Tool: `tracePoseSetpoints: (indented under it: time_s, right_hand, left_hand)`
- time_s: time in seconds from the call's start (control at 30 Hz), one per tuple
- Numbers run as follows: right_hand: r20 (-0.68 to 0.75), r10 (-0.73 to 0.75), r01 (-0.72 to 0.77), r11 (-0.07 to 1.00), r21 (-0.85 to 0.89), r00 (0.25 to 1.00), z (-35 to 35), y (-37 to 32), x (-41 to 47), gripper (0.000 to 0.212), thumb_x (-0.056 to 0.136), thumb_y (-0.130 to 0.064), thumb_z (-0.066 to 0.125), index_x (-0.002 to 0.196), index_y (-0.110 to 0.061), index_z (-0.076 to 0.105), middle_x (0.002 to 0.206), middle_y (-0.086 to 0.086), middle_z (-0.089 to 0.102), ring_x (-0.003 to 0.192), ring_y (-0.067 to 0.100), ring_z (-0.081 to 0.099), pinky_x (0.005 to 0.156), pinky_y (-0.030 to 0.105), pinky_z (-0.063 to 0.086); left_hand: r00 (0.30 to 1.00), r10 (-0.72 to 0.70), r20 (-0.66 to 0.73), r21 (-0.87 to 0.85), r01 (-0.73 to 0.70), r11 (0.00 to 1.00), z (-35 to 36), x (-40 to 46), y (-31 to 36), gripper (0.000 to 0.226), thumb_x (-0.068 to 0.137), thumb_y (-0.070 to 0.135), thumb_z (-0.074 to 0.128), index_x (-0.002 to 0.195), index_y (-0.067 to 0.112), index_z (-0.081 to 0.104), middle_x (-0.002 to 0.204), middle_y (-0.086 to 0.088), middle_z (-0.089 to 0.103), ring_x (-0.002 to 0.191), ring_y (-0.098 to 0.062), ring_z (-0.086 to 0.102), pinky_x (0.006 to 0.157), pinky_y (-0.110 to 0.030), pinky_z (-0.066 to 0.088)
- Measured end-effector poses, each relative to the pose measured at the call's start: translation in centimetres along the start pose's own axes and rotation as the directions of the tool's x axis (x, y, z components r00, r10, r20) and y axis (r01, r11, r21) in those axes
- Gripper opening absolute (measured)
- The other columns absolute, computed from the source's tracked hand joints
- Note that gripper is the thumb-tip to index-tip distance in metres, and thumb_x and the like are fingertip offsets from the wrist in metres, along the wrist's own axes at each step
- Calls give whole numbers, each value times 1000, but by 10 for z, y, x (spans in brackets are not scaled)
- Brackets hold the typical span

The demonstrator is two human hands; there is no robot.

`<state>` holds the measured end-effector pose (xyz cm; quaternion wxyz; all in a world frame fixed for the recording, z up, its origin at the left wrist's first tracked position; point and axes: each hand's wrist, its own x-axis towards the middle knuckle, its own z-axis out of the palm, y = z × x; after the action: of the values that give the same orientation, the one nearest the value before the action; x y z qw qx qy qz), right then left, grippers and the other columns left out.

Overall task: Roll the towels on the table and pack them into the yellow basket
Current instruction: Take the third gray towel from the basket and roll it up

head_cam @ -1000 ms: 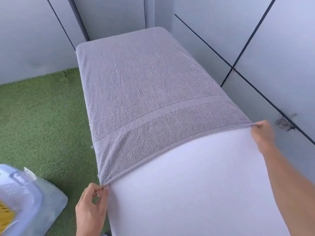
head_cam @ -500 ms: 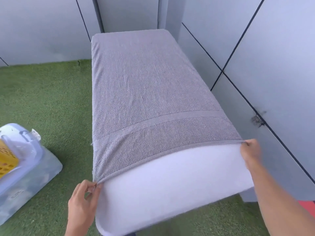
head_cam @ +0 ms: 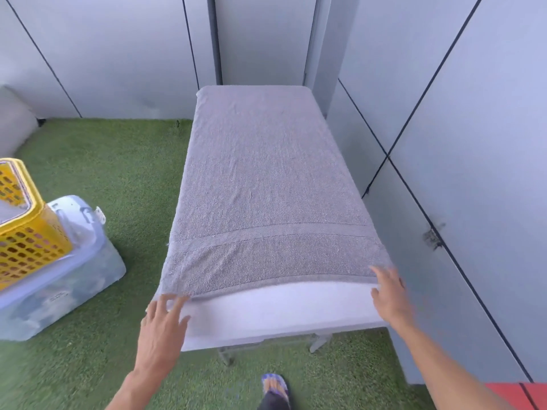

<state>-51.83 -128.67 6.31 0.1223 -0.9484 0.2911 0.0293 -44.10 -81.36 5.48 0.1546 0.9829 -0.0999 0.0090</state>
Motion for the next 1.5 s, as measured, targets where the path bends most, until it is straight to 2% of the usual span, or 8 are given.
tracePoseSetpoints:
  time_s: [0.17,0.43,0.7,0.77,1.0,1.23,1.37,1.5]
  right_hand:
    - [34,-134,136,987,-86,990,1,-19,-2,48,91,-10,53,133,-32,49,135,1,48,119,24,51,89,37,47]
    - [-20,-417,409,899,-158,909,5,-2,28,33,60,-4,85,83,-19,68,84,-6,58,81,20,59,61,32,54]
    - [-8,-554,547,823,-154,832,11,32,26,21,88,-25,40,91,-25,60,99,-11,51,90,15,53,76,30,47]
    - [-31,-583,572,805,-158,812,6,33,26,12,85,-24,51,95,-26,57,100,-11,52,90,14,51,76,28,46]
    - [-85,-487,468,867,-173,869,2,57,30,70,39,23,73,97,-15,62,99,-7,51,90,15,45,83,29,37]
    - [-75,-377,362,917,-166,923,-1,34,36,29,61,-2,42,81,-23,42,74,-2,51,71,26,51,53,33,44]
    - [82,-321,331,920,-208,944,-10,25,42,45,51,9,65,76,-18,39,66,1,49,62,27,51,49,29,31]
    - [122,-239,257,952,-165,963,-21,18,42,24,79,-9,59,79,-17,37,74,1,52,74,26,47,58,33,34]
  left_hand:
    - [978,204,51,-2,-205,979,15,12,63,56,59,6,87,109,19,63,105,-2,60,87,-22,61,63,-35,57]
    - [989,115,89,53,-120,991,35,40,111,46,57,-7,82,91,15,60,90,1,57,75,-19,51,52,-29,48]
    - [982,155,112,-13,-155,988,28,20,101,41,64,-6,77,89,19,55,92,4,52,77,-17,44,57,-24,36]
    - [979,162,123,-22,-160,987,24,17,92,46,64,-2,79,96,21,55,96,3,54,79,-17,48,56,-25,42]
    - [989,56,140,106,-71,992,3,16,21,78,46,-19,72,110,21,54,100,2,49,84,-20,50,57,-26,39]
    - [984,50,171,94,-67,993,-1,33,2,73,47,-17,77,103,25,53,91,7,49,83,-16,45,43,-27,48]
    - [986,3,167,120,-24,992,1,37,-1,64,47,-16,78,93,19,52,85,3,48,76,-19,39,37,-29,44]
    - [992,30,121,84,-40,996,-3,38,-2,36,67,-1,77,88,16,54,85,4,52,74,-19,42,52,-36,51]
